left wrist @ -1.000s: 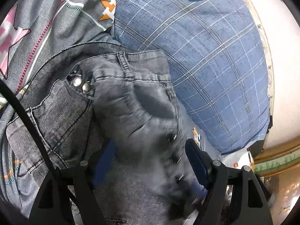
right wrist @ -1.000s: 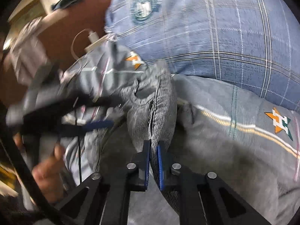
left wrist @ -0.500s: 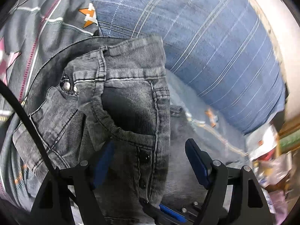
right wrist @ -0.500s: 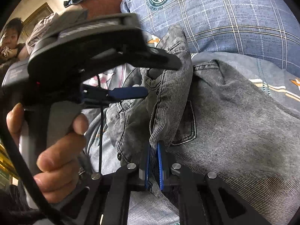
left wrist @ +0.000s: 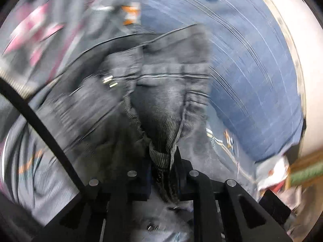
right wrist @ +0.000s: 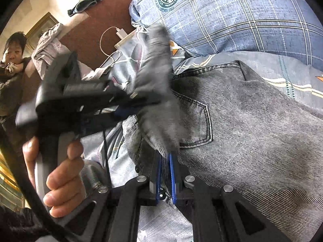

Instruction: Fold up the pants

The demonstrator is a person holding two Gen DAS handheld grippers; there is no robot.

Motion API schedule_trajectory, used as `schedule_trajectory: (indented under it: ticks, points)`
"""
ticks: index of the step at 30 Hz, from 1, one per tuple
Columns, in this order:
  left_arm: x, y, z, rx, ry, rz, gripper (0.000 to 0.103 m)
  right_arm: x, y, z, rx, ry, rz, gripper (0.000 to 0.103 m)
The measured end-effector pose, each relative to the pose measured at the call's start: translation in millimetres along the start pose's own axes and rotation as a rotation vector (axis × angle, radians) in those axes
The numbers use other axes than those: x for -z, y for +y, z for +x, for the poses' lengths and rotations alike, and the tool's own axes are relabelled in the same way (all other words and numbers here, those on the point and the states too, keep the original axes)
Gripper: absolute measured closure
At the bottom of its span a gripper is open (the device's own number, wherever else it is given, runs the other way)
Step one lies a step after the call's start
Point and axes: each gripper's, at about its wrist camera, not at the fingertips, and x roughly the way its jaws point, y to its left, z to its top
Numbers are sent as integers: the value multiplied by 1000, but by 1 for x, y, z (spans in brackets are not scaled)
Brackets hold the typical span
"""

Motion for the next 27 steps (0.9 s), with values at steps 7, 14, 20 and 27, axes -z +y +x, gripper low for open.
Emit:
schedule_trajectory:
  ticks: [7, 14, 20, 27]
  points:
    - [14, 48, -21, -43, -48, -107, 39, 9, 2, 19, 30, 88, 1, 91]
    - [-7, 73, -23, -138, -128, -176, 23, 9, -3, 18, 22, 87, 28, 91]
    - [-5, 64, -37, -125, -213, -151, 90, 9, 19, 10, 51, 72, -47, 94]
    - [-10, 89, -7, -206, -91, -249, 83, 16, 18, 22, 114, 147, -54, 94]
